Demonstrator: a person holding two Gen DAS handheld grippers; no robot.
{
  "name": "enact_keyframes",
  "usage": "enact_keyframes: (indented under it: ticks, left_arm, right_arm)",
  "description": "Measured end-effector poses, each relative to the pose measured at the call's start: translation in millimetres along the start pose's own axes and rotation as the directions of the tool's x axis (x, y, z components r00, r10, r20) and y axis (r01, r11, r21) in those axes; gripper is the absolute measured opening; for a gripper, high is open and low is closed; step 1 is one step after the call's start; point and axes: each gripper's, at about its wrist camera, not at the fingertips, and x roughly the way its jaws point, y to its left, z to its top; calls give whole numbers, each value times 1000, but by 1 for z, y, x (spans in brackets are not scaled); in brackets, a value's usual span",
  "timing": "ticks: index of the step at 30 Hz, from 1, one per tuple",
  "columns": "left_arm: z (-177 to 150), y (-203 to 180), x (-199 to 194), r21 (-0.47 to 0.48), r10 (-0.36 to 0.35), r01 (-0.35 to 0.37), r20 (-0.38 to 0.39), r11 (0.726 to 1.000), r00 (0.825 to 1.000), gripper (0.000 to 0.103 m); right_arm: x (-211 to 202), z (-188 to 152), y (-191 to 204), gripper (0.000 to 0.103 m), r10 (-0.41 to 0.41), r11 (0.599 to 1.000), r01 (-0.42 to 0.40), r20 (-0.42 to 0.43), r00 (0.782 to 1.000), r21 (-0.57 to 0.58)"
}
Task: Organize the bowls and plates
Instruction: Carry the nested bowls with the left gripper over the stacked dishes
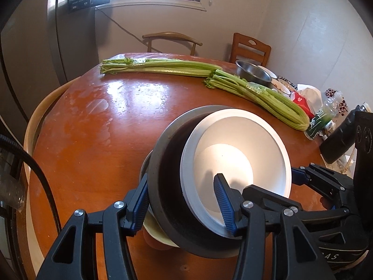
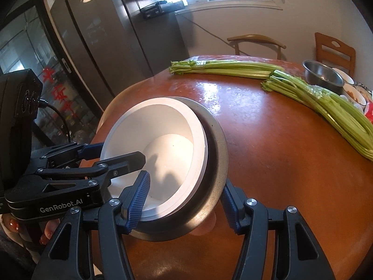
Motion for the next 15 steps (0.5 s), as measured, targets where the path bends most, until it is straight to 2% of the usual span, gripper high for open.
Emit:
enact_keyframes:
  ticks: [15]
  left_arm:
    - [-2,16,23,-25,12,-13,-39,1000,999,53]
  right_arm:
    - [28,1,0,61,9,1000,-8,-49,999,10]
